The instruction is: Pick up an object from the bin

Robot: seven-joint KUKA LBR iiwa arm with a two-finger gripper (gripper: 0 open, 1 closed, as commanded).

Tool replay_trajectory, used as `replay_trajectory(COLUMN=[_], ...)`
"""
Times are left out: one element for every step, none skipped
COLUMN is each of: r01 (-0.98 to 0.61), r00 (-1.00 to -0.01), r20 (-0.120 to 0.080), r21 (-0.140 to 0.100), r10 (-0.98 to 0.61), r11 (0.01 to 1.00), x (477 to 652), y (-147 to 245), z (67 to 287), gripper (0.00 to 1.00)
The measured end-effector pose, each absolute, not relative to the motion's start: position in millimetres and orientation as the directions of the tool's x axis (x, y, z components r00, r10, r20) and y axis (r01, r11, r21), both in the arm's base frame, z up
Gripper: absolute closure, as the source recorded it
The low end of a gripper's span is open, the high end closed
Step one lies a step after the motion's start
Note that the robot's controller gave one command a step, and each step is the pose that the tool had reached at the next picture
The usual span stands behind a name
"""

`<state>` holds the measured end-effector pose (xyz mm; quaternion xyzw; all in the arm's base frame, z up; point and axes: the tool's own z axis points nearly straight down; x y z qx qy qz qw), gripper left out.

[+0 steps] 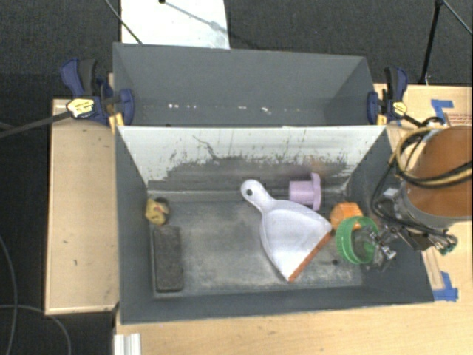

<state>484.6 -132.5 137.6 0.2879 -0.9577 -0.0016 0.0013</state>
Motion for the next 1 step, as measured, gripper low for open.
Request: replay_trajectory(r01=[-0.57], r00=[-0.822], r20=[-0.003], r21=[-0.002], r10=[-0.57], r11=[0.822], x=[530.7], y=[-127.1], z=[212.2], gripper=[1.0])
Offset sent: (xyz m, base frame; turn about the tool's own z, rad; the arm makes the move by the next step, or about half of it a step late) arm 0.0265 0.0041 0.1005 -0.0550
